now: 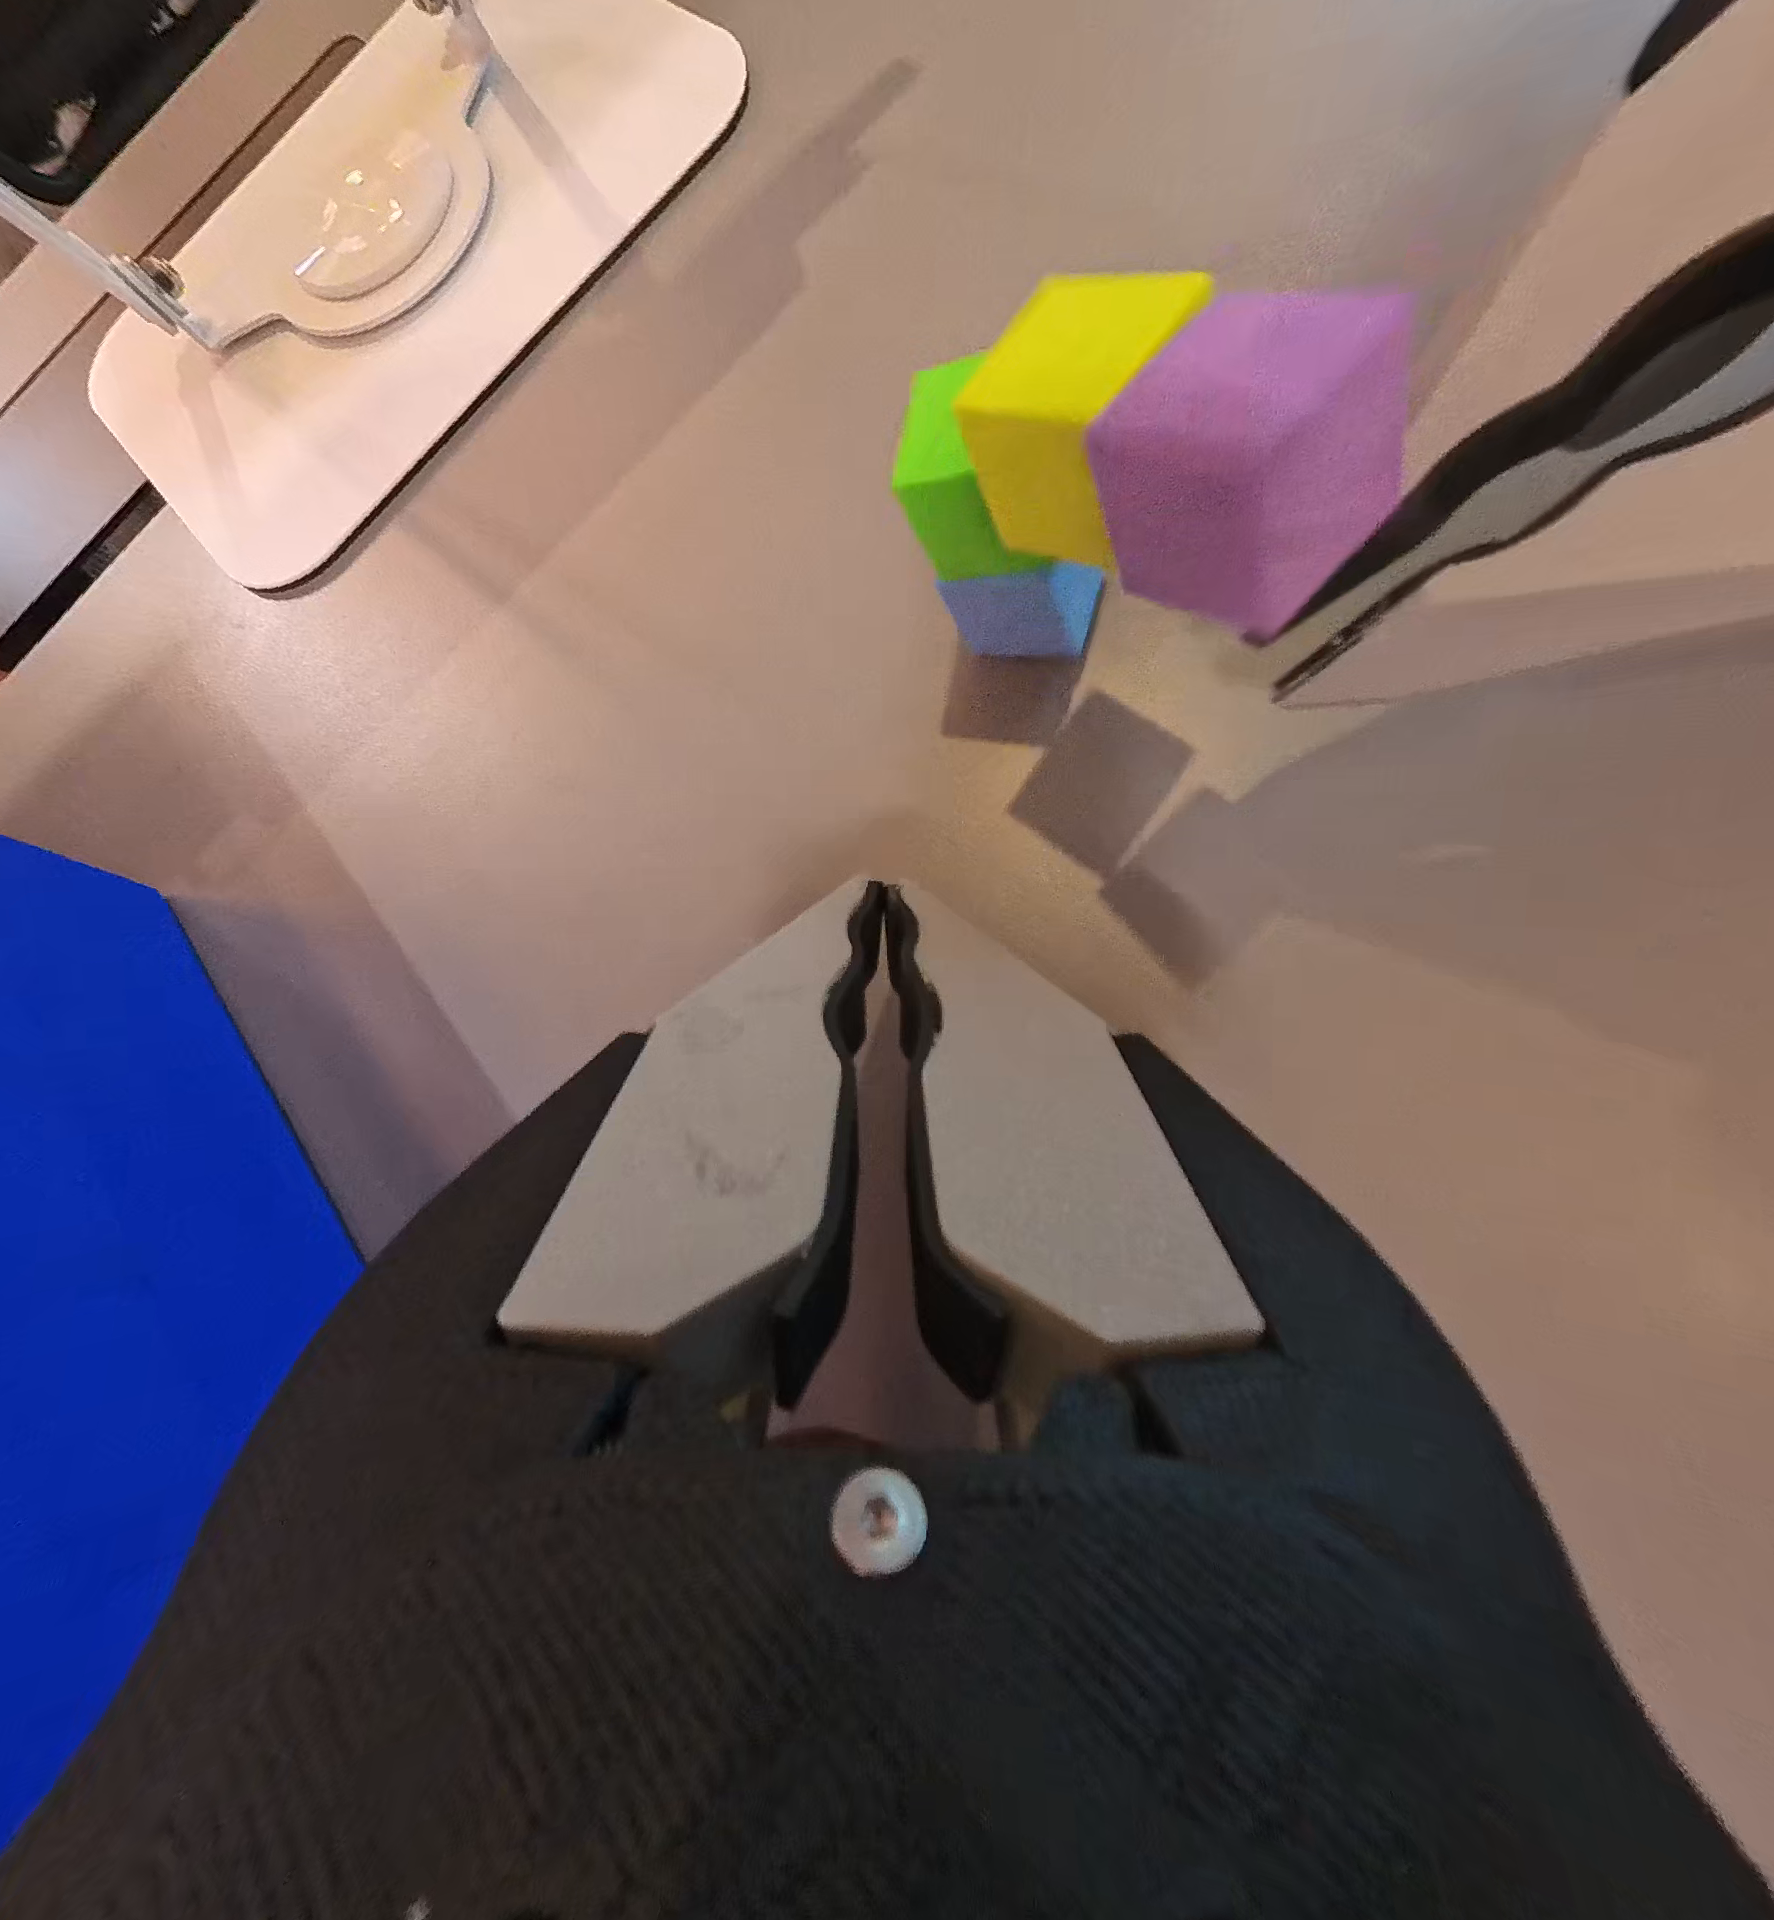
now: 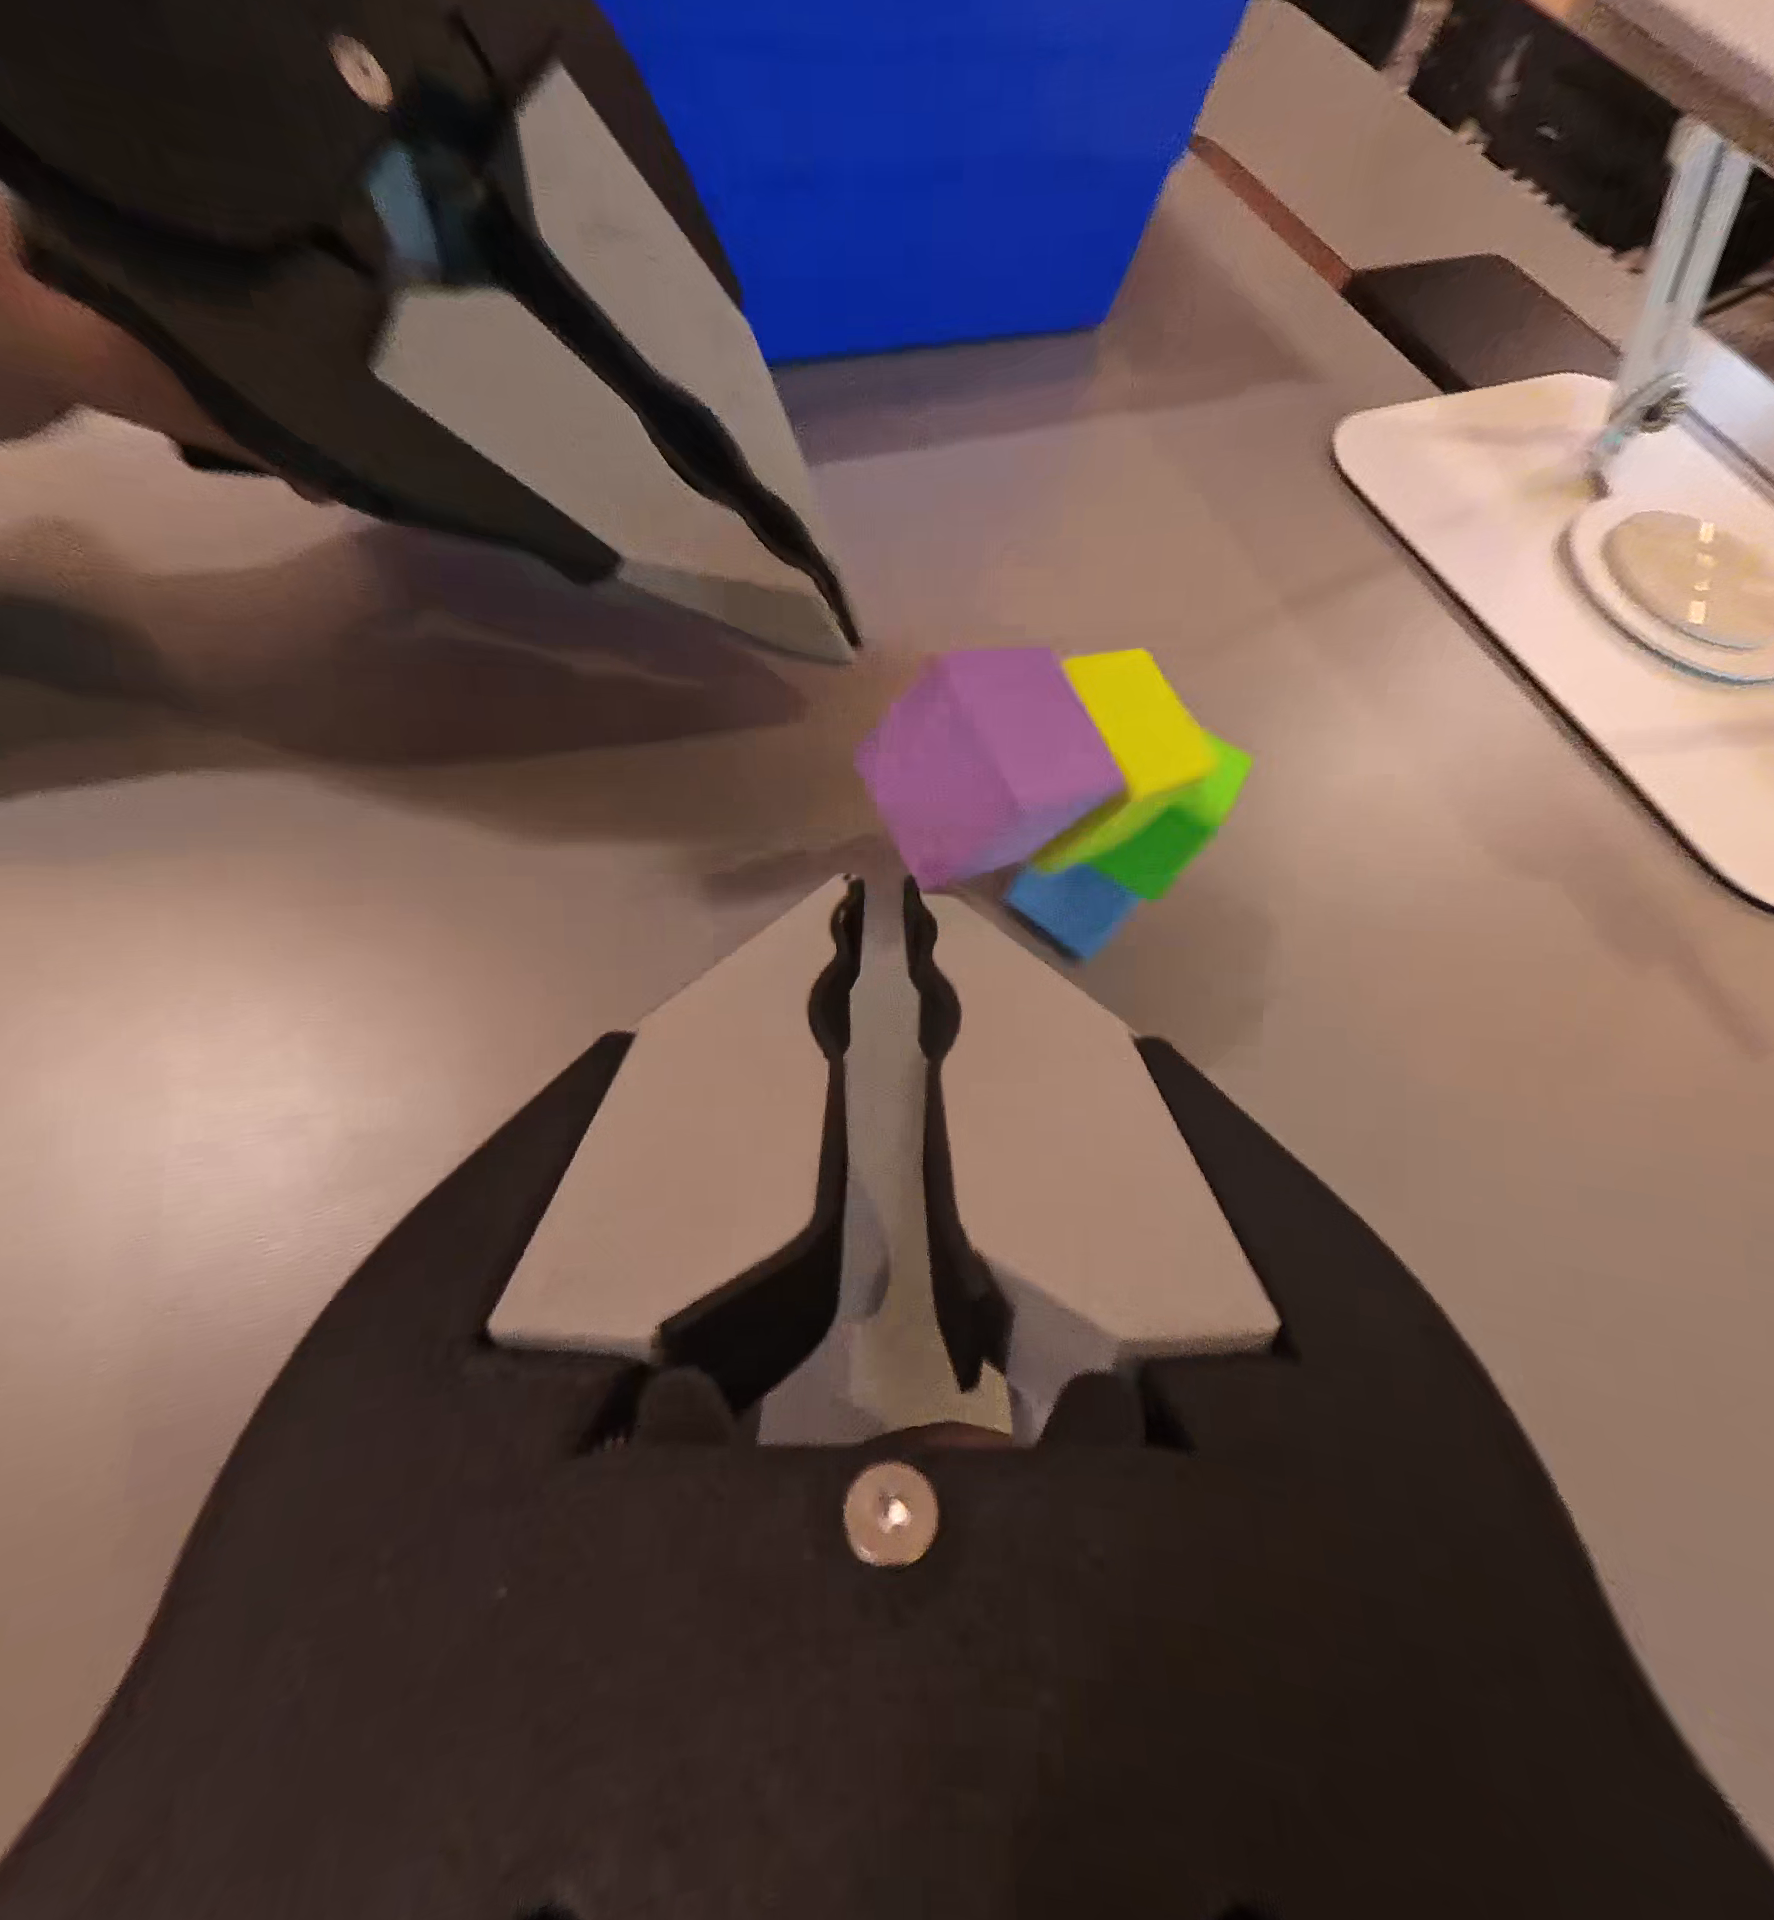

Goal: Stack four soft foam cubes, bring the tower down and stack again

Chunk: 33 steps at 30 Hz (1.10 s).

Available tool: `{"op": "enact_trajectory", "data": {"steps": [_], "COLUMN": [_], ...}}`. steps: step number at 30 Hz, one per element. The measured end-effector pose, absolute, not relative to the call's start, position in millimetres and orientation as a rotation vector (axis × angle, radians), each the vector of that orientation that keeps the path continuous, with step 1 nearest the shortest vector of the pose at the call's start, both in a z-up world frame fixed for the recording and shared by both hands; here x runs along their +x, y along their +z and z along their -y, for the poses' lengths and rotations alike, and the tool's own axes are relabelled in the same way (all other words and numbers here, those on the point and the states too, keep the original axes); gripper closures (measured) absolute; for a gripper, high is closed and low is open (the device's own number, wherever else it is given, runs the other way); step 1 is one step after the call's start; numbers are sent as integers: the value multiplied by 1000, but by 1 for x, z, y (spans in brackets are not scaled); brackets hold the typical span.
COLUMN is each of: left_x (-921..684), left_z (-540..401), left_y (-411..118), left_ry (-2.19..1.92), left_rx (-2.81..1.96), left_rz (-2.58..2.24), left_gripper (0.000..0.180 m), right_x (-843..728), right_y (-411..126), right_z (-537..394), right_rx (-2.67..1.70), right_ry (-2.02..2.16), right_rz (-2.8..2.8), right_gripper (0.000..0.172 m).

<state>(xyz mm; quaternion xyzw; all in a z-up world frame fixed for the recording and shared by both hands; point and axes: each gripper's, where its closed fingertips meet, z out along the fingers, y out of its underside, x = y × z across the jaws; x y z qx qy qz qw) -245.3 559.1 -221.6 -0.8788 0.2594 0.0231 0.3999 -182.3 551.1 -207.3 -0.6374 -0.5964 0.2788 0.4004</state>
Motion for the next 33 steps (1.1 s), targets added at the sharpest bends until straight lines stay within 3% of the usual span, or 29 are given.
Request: {"op": "enact_trajectory", "data": {"steps": [21,27,33], "left_x": [-249,-216,-208], "left_z": [-562,-555,-553], "left_y": [-228,-216,-209], "left_ry": [59,-398,-458], "left_rx": [-2239,-2205,-2175], "left_rz": [-618,-524,-524], "left_gripper": [180,156,154], "right_x": [-151,-152,-150], "right_y": [-222,-220,-214], "right_z": [-578,-575,-578], "right_rx": [-1655,-1670,-1682], "right_ry": [520,583,631], "right_rz": [1484,1470,1432], "right_gripper": [167,166,166]}}
